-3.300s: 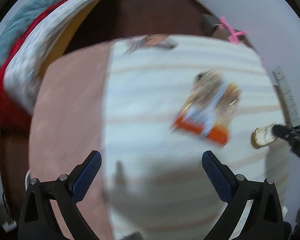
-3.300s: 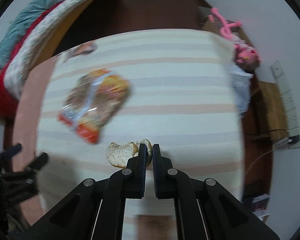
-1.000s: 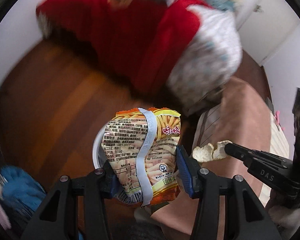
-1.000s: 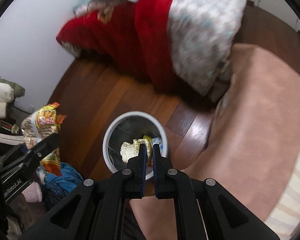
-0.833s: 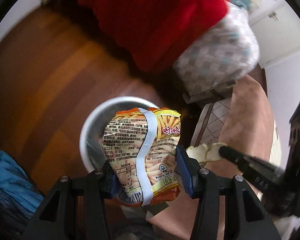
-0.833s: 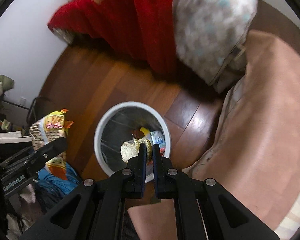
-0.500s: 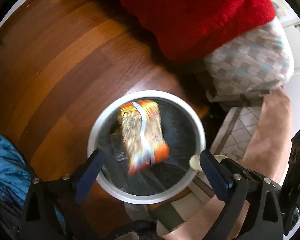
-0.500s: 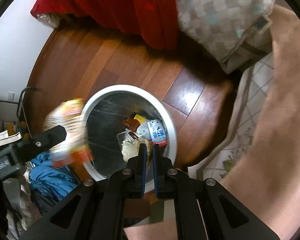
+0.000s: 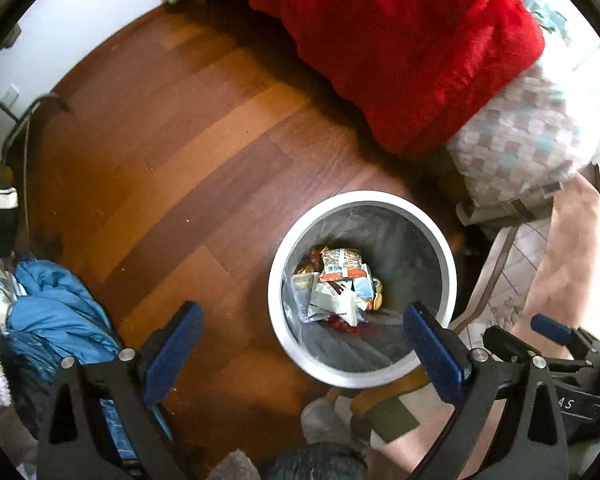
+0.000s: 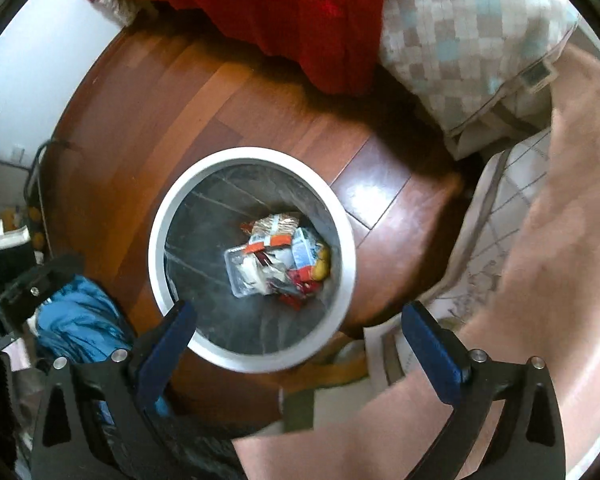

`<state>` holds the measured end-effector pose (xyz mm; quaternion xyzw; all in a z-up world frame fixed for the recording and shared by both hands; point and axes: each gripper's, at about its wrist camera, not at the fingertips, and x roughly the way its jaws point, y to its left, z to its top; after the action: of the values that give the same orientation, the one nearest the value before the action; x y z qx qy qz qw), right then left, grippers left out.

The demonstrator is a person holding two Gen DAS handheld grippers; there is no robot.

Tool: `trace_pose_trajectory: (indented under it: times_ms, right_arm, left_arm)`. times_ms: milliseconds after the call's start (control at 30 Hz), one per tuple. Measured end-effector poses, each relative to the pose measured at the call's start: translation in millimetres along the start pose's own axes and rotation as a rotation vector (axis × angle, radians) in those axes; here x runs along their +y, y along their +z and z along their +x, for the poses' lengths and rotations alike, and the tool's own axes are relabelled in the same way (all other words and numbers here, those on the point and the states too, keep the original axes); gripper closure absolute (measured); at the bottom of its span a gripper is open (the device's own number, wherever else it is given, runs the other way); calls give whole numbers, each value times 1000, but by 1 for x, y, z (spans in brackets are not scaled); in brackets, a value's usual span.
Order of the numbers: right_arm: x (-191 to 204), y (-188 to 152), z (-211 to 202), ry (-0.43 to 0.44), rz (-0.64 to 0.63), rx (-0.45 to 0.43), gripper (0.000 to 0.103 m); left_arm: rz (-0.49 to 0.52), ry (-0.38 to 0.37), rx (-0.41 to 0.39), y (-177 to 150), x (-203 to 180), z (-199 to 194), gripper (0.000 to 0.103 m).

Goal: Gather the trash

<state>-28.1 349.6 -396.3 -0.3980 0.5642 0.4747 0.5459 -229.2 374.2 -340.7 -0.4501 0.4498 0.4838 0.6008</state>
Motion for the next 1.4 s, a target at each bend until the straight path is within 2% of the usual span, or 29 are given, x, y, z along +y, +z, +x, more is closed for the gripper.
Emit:
trace_pose_trajectory:
  times_ms: [200, 533, 867, 1133, 1400]
  right_arm:
    - [7, -23, -37, -11, -26, -23, 0]
    - [12, -66, -125, 88, -23, -126, 0]
    - [24, -110, -231, 188, -95, -241, 0]
    - [32, -136, -300, 261, -144, -283, 0]
    - [34, -154, -335, 295, -167, -284, 0]
  left_arm:
    - [42, -18, -45, -20, -9, -45, 1]
    - [78, -58, -141, -50, -17, -131, 1]
    - [120, -149, -225, -78, -17, -223, 1]
    - [133, -207, -249, -90, -19, -265, 1]
    - [123, -247, -223, -102, -19, -284, 1]
